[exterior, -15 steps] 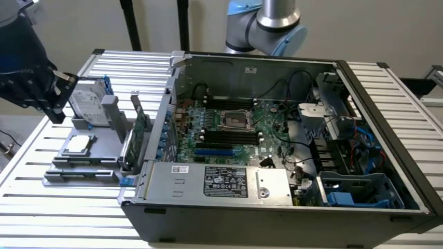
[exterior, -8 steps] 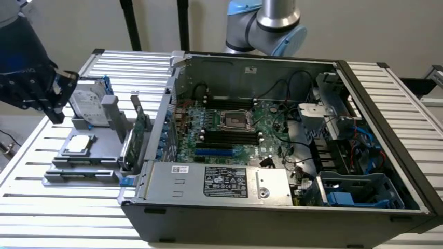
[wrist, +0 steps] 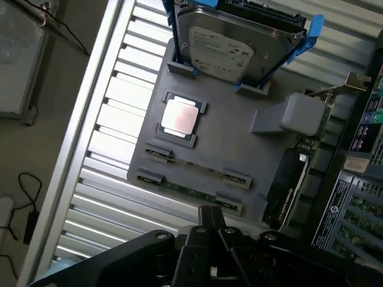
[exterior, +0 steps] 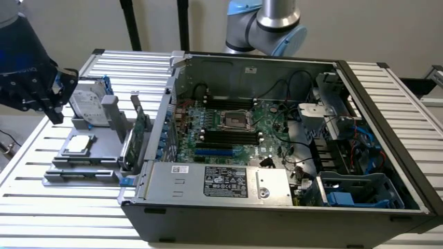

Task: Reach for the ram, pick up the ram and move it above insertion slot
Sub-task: 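Pick up the ram and move it above insertion slot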

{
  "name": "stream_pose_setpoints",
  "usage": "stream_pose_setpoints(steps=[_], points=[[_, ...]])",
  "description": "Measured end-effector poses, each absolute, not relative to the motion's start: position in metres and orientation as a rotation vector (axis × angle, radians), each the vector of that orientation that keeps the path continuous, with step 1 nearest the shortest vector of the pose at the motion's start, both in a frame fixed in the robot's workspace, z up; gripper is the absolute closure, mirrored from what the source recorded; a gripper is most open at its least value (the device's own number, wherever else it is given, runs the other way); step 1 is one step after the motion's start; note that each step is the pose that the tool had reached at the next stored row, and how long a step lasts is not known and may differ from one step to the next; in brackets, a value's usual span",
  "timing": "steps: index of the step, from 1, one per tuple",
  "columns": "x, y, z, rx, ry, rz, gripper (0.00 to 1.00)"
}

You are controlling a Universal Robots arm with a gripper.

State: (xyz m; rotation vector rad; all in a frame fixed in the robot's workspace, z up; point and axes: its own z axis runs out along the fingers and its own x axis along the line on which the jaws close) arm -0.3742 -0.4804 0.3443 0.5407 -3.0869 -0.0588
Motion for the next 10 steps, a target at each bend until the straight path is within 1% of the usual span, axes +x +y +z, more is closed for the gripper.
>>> stream_pose_setpoints(steps=[10], points=[[-0.3742,-0.4804,0.344,0.819,-3.022,-0.058,0.89]])
